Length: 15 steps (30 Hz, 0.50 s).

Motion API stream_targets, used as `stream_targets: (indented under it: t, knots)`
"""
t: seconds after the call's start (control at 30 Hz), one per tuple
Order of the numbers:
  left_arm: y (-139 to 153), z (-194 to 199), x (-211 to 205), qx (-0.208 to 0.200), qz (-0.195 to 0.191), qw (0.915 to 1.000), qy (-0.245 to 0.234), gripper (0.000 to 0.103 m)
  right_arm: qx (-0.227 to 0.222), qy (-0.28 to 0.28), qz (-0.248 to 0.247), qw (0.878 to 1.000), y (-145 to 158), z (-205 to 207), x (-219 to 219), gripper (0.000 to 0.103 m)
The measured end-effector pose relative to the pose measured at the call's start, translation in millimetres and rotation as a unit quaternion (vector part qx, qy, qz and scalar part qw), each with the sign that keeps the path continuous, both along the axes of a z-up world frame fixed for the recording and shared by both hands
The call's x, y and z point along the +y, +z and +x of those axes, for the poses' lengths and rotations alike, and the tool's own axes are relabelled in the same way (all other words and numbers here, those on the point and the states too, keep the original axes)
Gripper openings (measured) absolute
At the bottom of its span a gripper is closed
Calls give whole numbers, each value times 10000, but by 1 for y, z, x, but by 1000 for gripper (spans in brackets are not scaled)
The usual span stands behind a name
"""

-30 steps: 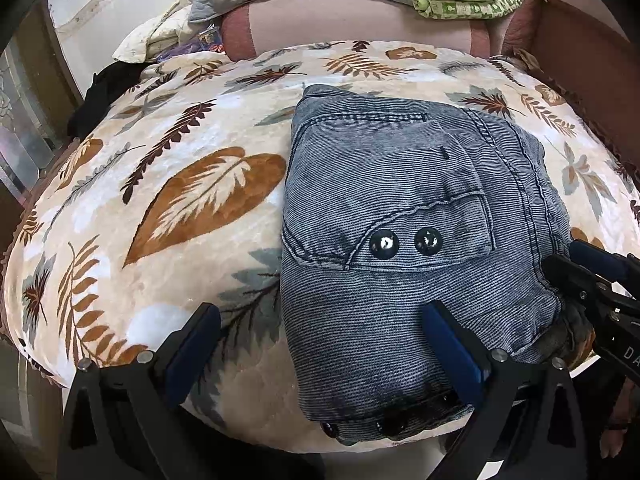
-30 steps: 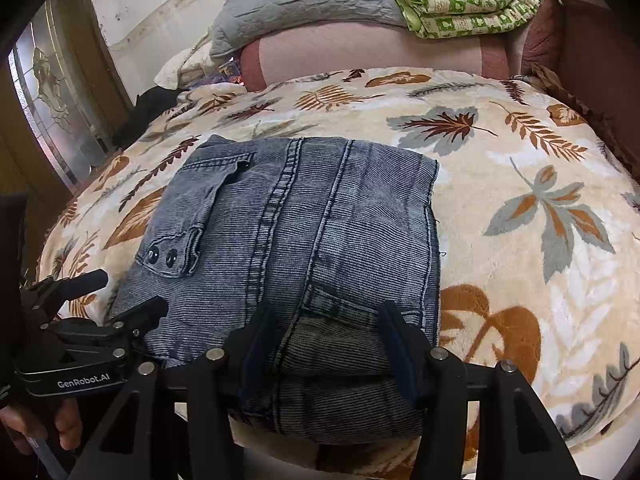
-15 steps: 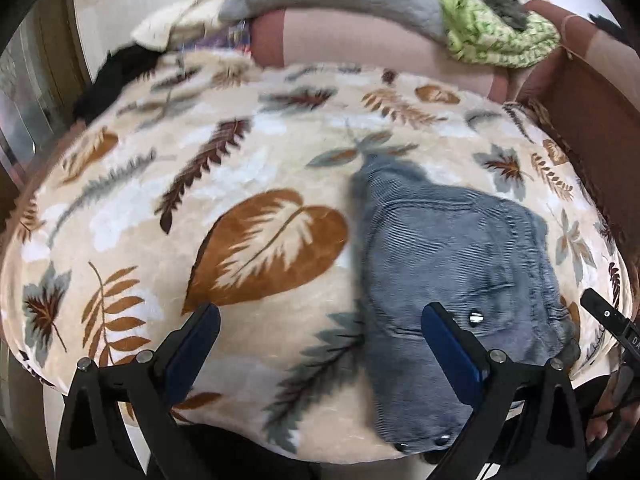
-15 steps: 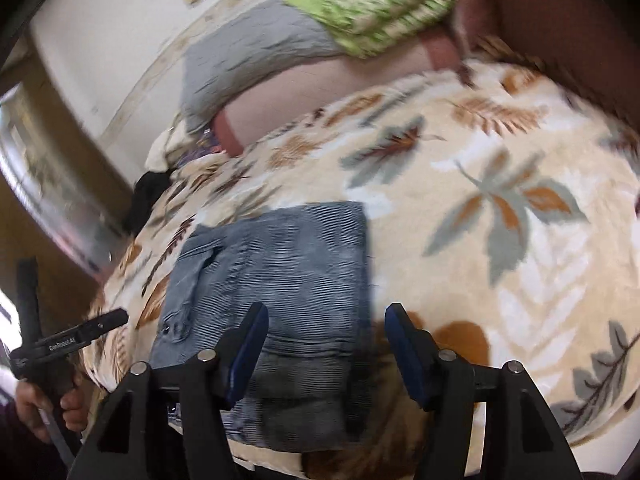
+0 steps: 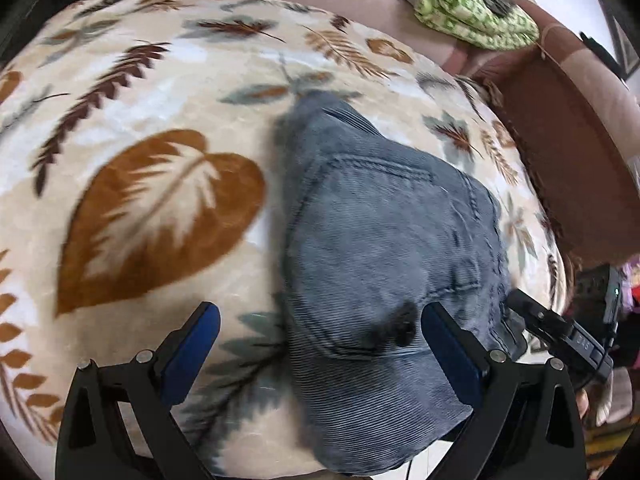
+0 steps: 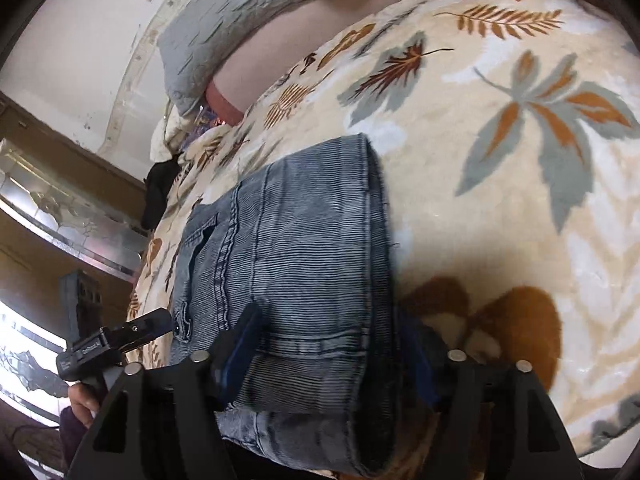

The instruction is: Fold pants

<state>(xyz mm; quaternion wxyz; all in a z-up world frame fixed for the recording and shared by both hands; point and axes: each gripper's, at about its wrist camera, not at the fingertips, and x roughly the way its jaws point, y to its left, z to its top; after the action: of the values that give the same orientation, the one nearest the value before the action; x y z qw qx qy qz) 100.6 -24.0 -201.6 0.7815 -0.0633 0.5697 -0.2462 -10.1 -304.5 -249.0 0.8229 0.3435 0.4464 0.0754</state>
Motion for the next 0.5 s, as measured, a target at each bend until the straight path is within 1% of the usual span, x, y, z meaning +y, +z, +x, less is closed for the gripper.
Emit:
stream_targets:
  t: [0.1,0.17,0.23,0.3,0.33,0.37,0.43,0.5]
  knots:
    - [-4,4,-10,50,-6,9999,-150,100,21,37,259,9997,-4,6,5,72]
    - [-5,6,-18,90,-127,9995,-262,100,22,69,399,9992,-5,9,8,72]
    - [-5,9,-21,114,-218,9991,-344,100,-14,162,716,9973,-7,13,11,72]
    - [-4,12,-26,113,-265,9987,-430,100,-29,255,803,9964,-7,17,14,70]
    - [-3,13,-28,89,-264,9985,-462,98,-31,322,769,9965,-6,20,18,70]
    - [-3,14,-30,87,-245,9985,-486,94,-20,359,736,9966,-7,22,20,70]
    - [-3,18,-32,112,-218,9986,-471,90,23,395,720,9966,-9,26,22,70]
    - [-5,20,-33,120,-216,9986,-459,84,60,415,830,9957,-11,30,21,69]
